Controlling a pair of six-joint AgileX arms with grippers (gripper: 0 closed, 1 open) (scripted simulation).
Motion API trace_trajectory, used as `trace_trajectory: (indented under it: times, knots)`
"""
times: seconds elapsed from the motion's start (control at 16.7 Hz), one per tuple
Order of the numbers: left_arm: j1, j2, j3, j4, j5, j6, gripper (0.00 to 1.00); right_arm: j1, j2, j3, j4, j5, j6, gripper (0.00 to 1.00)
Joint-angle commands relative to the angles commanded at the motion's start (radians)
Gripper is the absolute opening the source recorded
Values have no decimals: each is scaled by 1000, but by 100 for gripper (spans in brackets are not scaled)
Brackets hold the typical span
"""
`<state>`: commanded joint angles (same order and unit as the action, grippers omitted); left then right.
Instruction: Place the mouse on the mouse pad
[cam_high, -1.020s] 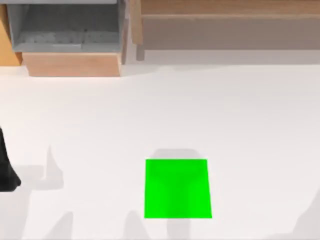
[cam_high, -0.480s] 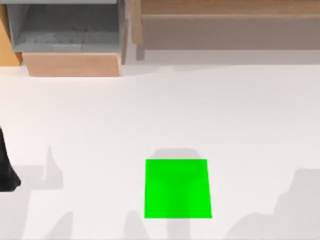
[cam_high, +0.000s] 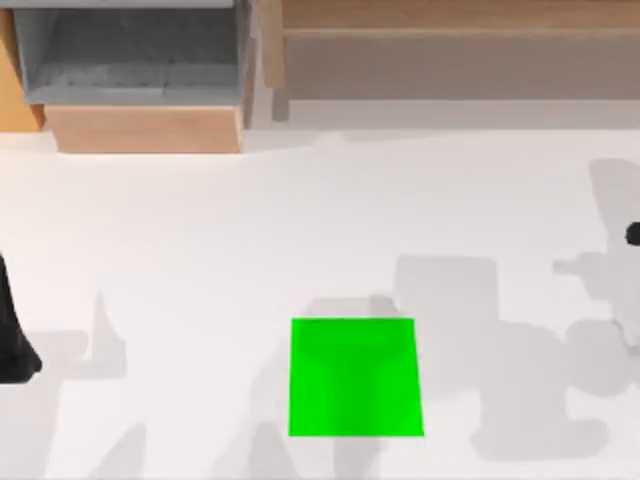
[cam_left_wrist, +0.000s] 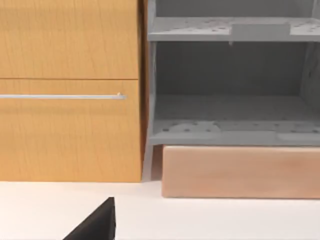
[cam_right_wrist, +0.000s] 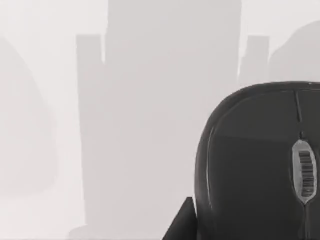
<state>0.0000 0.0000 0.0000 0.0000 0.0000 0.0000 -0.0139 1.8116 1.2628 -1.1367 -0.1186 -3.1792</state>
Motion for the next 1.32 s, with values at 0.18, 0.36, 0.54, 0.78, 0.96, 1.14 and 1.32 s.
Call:
trace_trajectory:
  times: [0.18, 0.36, 0.54, 0.78, 0.96, 1.14, 1.32]
  knots:
    - [0, 0, 0, 0, 0, 0, 100, 193, 92, 70, -18, -31, -435, 0]
    - [0, 0, 0, 0, 0, 0, 100, 374, 172, 145, -34, -48, -888, 0]
    - [0, 0, 0, 0, 0, 0, 100, 530, 231, 223, -45, -46, -1312, 0]
    - [0, 0, 0, 0, 0, 0, 100, 690, 277, 322, -53, -9, -1777, 0]
    - [0, 0, 0, 0, 0, 0, 100, 770, 295, 385, -55, 35, -2023, 0]
    - [0, 0, 0, 0, 0, 0, 100, 818, 304, 429, -56, 75, -2176, 0]
    - [0, 0, 0, 0, 0, 0, 100, 836, 305, 449, -57, 99, -2239, 0]
